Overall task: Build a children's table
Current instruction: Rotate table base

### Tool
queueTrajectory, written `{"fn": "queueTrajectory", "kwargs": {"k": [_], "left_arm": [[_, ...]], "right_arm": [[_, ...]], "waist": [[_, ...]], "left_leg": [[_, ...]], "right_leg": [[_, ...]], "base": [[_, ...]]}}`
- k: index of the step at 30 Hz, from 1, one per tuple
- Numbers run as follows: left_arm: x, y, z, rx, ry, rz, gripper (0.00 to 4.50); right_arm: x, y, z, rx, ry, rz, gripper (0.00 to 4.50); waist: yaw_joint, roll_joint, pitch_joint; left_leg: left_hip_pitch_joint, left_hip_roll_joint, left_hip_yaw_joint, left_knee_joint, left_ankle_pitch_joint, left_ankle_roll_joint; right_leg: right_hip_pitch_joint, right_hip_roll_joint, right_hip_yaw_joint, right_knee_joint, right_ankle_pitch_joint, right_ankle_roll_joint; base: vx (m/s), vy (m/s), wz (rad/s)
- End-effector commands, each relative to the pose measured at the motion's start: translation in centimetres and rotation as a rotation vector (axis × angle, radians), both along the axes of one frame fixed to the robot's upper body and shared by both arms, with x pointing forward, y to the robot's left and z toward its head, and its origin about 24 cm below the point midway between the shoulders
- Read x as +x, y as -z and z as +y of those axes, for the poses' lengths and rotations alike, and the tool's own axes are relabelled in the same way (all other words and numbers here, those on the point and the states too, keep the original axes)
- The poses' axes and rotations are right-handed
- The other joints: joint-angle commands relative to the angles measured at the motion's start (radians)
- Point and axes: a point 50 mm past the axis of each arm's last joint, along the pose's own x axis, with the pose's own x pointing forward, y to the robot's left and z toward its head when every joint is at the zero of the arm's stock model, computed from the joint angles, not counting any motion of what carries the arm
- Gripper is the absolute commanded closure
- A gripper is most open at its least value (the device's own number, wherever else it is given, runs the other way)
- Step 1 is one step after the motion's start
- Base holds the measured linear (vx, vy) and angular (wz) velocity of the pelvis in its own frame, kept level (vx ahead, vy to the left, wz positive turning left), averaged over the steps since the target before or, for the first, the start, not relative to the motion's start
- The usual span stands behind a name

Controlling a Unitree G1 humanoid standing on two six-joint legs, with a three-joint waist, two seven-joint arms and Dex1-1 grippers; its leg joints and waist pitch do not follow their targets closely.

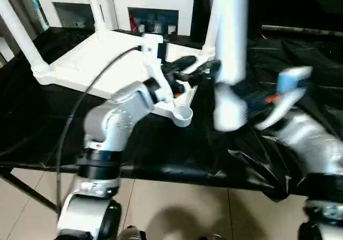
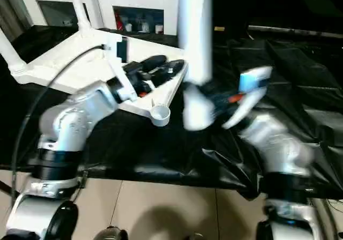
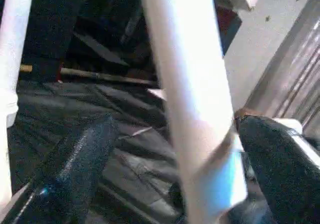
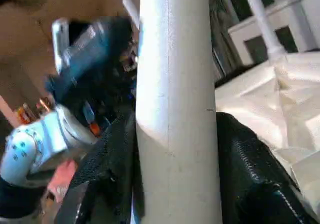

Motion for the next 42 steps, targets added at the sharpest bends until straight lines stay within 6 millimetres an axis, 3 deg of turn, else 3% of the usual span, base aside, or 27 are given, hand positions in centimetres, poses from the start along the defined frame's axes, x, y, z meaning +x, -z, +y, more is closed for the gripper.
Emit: {"fn": "queueTrajectory", "kwargs": {"k": [1, 4, 9, 15, 17, 22, 23, 27, 29, 30, 39, 41, 42], "left_arm": [[0.0, -0.8, -0.3, -0.040, 0.013, -0.003, 0.00], [0.0, -0.1, -0.7, -0.028, 0.011, 0.038, 0.00], [1.2, 1.3, -0.3, -0.014, -0.122, 0.166, 0.00], [1.7, 1.3, 0.1, -0.064, -0.173, 0.218, 0.00], [1.9, 1.3, 0.3, -0.072, -0.206, 0.230, 0.29], [2.7, 0.5, 1.3, -0.136, -0.319, 0.231, 0.49], [2.8, 0.3, 1.3, -0.146, -0.325, 0.235, 0.71], [2.6, -0.1, 1.3, -0.161, -0.323, 0.231, 0.85], [2.5, 0.0, 1.2, -0.156, -0.330, 0.228, 1.12], [2.5, 0.1, 1.1, -0.164, -0.336, 0.230, 1.19], [2.6, 0.2, 1.4, -0.191, -0.359, 0.243, 1.69], [2.6, 0.2, 1.4, -0.193, -0.357, 0.242, 2.01], [2.6, 0.2, 1.4, -0.196, -0.356, 0.243, 2.08]], "right_arm": [[0.0, -0.1, 0.4, -0.068, 0.022, -0.027, 2.64], [0.2, 1.1, 1.6, -0.181, 0.048, -0.024, 2.64], [0.7, 1.2, 4.1, -0.299, 0.104, -0.093, 2.64], [1.6, 1.5, 6.3, -0.540, 0.237, -0.229, 2.64], [1.9, 1.3, 7.0, -0.576, 0.304, -0.264, 2.64], [2.3, 1.2, 8.2, -0.588, 0.414, -0.267, 2.64], [2.3, 1.3, 8.3, -0.589, 0.420, -0.268, 2.64], [2.2, 1.1, 9.0, -0.579, 0.432, -0.292, 2.64], [2.3, 1.1, 9.3, -0.588, 0.435, -0.306, 2.64], [2.4, 1.2, 9.4, -0.598, 0.440, -0.317, 2.64], [2.3, 0.8, 9.8, -0.565, 0.428, -0.339, 2.64], [2.3, 0.7, 9.9, -0.556, 0.420, -0.342, 2.64], [2.2, 0.7, 9.9, -0.550, 0.416, -0.341, 2.29]], "waist": [[0.004, -0.019, -0.103], [0.002, -0.022, -0.104], [-0.004, -0.025, -0.107], [-0.006, -0.021, -0.109], [-0.009, -0.021, -0.109], [-0.012, -0.019, -0.111], [-0.012, -0.019, -0.110], [-0.013, -0.022, -0.114], [-0.015, -0.018, -0.114], [-0.015, -0.022, -0.114], [-0.023, -0.026, -0.111], [-0.024, -0.026, -0.110], [-0.025, -0.026, -0.110]], "left_leg": [[0.016, 0.003, 0.003, -0.066, -0.188, 0.007], [0.015, 0.003, 0.003, -0.066, -0.189, 0.003], [0.015, 0.001, 0.002, -0.069, -0.202, -0.002], [0.017, 0.004, 0.001, -0.070, -0.203, -0.014], [0.016, 0.002, 0.001, -0.070, -0.203, -0.014], [0.020, 0.003, 0.001, -0.071, -0.203, -0.005], [0.019, 0.003, 0.001, -0.072, -0.202, -0.005], [0.015, 0.002, 0.001, -0.071, -0.182, 0.003], [0.015, 0.003, 0.002, -0.069, -0.170, 0.008], [0.015, 0.003, 0.003, -0.069, -0.165, 0.012], [0.015, 0.002, 0.004, -0.069, -0.188, 0.018], [0.015, 0.002, 0.004, -0.069, -0.193, 0.017], [0.016, 0.002, 0.004, -0.069, -0.196, 0.015]], "right_leg": [[0.062, -0.045, 0.023, -0.102, -0.354, -0.150], [0.060, -0.045, 0.024, -0.101, -0.345, -0.142], [0.060, -0.042, 0.022, -0.103, -0.346, -0.124], [0.056, -0.043, 0.025, -0.099, -0.306, -0.135], [0.057, -0.040, 0.024, -0.098, -0.298, -0.137], [0.058, -0.038, 0.027, -0.092, -0.239, -0.148], [0.059, -0.038, 0.027, -0.092, -0.234, -0.149], [0.065, -0.039, 0.027, -0.087, -0.186, -0.150], [0.063, -0.038, 0.027, -0.086, -0.159, -0.158], [0.065, -0.038, 0.027, -0.084, -0.150, -0.162], [0.064, -0.039, 0.027, -0.089, -0.198, -0.154], [0.063, -0.039, 0.027, -0.092, -0.217, -0.149], [0.063, -0.039, 0.027, -0.092, -0.225, -0.145]], "base": [[0.000, 0.000, 0.00], [0.000, 0.000, 0.00], [0.000, 0.000, 0.00], [0.000, 0.000, 0.00], [0.000, 0.000, 0.00], [0.000, 0.000, 0.00], [0.000, 0.000, 0.00], [0.000, 0.000, 0.00], [0.000, 0.000, 0.00], [0.000, 0.000, 0.00], [0.000, 0.000, 0.00], [0.000, 0.000, 0.00], [0.000, 0.000, 0.00]]}}
